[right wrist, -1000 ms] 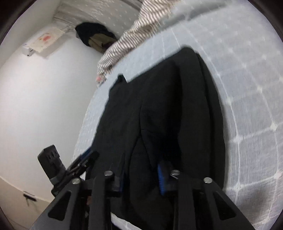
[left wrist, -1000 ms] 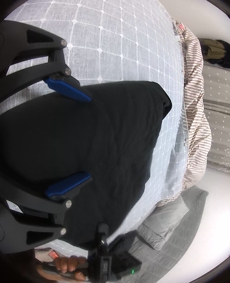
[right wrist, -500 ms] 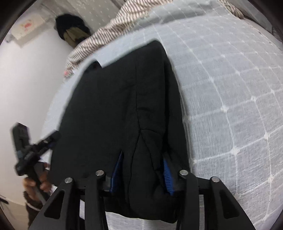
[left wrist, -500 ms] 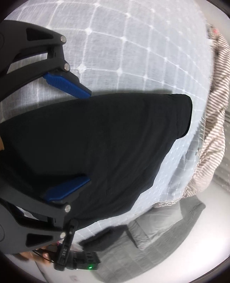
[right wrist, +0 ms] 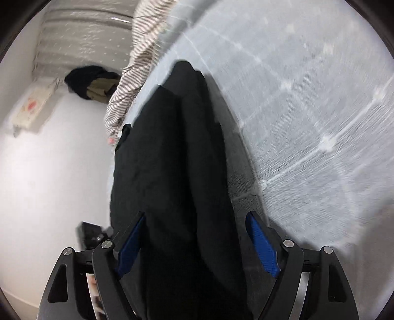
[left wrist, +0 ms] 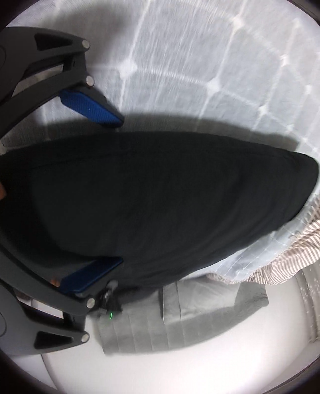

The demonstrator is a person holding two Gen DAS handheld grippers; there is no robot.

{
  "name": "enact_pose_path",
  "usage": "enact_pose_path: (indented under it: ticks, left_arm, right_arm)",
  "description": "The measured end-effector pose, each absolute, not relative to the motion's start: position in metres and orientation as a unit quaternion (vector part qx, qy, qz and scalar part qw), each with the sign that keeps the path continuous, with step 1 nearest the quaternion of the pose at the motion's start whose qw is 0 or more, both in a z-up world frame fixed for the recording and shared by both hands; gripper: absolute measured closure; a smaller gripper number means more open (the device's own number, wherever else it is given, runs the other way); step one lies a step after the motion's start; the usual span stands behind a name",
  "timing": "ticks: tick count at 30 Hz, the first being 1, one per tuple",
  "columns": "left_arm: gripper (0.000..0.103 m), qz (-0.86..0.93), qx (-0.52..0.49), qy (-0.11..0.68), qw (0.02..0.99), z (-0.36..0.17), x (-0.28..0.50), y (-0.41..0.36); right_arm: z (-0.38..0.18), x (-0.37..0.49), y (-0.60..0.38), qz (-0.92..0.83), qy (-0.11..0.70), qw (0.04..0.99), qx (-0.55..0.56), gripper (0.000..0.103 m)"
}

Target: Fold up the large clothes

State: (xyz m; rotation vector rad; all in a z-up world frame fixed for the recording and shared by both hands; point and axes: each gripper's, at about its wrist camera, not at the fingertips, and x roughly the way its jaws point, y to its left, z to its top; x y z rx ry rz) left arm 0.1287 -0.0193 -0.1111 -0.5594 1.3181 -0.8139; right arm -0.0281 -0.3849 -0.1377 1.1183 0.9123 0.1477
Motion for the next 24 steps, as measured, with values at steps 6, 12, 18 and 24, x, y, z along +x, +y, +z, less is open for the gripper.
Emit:
enact_pose_path:
  ticks: [6, 12, 18, 24]
  left_arm:
    - [0.009, -0.382, -0.285, 0.581, 0.660, -0.117, 0.136, -0.024]
    - [0.026, -0.381, -0.284, 0.528, 0.704, -0.086, 0.125, -0.007]
    - [0.026, -0.355, -0.302, 0.470, 0.749, -0.057, 0.137, 0.046]
    - [0.016, -0.316, -0.252, 0.451, 0.796, -0.063, 0.163, 0.083]
  right_arm:
    - [-0.153, -0.013, -0.381, 0.116, 0.386, 0.725, 0.558, 0.045]
    - [-0.106, -0.005, -0.366, 0.130, 0.329, 0.784, 0.510, 0.060]
    - [-0.066, 0.031, -0.319, 0.172, 0.293, 0.823, 0.455, 0.063]
    - [-0.070, 0.071, -0.279, 0.162, 0.324, 0.827, 0.429, 0.052]
